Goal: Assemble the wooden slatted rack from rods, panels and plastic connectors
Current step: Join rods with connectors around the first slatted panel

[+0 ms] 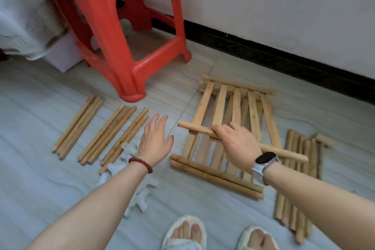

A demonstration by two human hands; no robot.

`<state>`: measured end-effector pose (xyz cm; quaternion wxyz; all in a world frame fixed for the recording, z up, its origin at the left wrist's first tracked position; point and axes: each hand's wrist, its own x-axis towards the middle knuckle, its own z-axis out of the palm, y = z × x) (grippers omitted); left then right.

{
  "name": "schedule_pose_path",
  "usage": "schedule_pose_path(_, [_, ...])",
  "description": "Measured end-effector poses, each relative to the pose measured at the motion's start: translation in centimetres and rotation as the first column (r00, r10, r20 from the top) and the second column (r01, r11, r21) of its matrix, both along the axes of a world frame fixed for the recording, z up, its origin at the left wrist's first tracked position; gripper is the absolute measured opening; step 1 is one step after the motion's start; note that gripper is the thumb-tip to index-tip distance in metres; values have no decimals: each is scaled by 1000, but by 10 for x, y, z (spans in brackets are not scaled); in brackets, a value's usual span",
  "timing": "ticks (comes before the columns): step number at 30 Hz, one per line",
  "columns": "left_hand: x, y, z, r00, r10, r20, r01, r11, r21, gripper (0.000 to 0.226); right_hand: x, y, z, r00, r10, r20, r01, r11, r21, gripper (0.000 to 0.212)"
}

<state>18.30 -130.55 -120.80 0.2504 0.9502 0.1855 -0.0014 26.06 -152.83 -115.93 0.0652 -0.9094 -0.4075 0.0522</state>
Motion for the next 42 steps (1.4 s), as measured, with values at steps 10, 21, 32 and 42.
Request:
schedule_pose_path(10, [-41, -41, 173, 922, -183, 340, 235, 965, -116, 90, -35, -42, 206, 923, -384, -16, 331, 774, 540, 32])
schedule_pose_path(21, [-123, -26, 349, 870, -325, 371, 375, 924, -69, 15, -136, -85, 333, 966, -256, 46, 126, 615, 778, 35])
schedule_pose_path(32, [-157, -76, 381, 837, -430, 338, 79, 708, 702, 17, -154, -89, 351, 547, 145, -824, 833, 4, 553, 22])
schedule_pose_path(42, [-121, -58, 356, 644, -578, 501, -74, 605, 793, 36, -129, -34, 328, 927, -31, 375, 71, 993, -94, 37])
